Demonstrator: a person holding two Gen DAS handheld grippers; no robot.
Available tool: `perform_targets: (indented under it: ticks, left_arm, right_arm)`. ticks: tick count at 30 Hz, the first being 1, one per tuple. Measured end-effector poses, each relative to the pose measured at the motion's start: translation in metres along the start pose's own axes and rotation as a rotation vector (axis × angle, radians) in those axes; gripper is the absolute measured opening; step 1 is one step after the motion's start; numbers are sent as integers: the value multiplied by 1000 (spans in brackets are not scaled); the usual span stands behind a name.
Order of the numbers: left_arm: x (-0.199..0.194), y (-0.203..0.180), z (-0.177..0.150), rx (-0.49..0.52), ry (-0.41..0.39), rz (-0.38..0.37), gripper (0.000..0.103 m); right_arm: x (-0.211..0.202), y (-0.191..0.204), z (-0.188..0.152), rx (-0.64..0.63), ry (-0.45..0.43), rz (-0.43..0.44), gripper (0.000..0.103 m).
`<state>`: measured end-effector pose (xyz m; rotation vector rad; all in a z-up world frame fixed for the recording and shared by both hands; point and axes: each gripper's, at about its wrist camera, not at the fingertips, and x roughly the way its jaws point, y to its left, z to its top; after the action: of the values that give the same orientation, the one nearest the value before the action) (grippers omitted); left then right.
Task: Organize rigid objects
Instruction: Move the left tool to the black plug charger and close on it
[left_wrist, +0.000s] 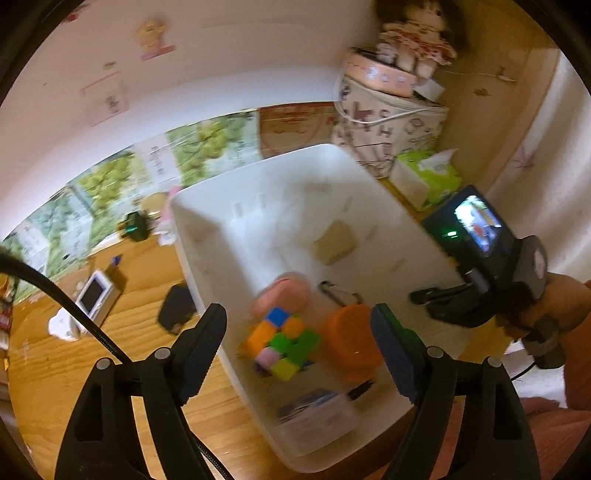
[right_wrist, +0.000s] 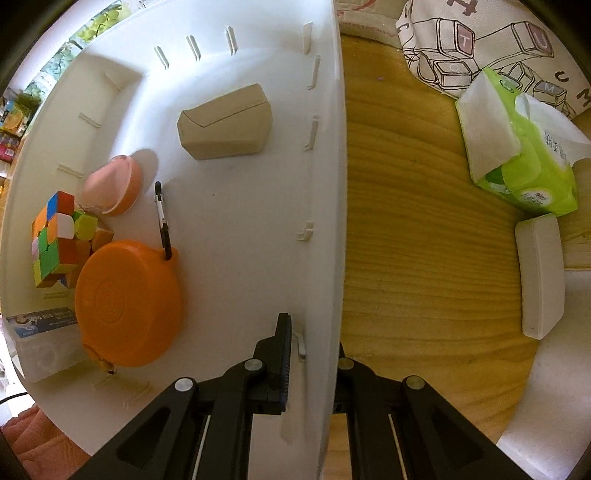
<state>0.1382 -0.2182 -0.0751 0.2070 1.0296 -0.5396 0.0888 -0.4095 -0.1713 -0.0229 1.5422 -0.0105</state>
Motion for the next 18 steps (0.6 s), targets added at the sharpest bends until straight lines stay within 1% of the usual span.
perform_targets:
  ticks: [7,11,14,18]
  left_arm:
    - [-2,43,-20,-55,0,64,83]
    - [-1,65,-29,-49,5,106,83]
    - [5,80,-32,-39,20,123,83]
    - [23,97,-32,-16,65,134,83]
  right_arm:
    - [2,1,0,14,0,-17,8]
    - [4,1,0,20,3,-31,8]
    - [5,2,0,27,6,-35,8]
    - [6,3,4,34,18,-48,8]
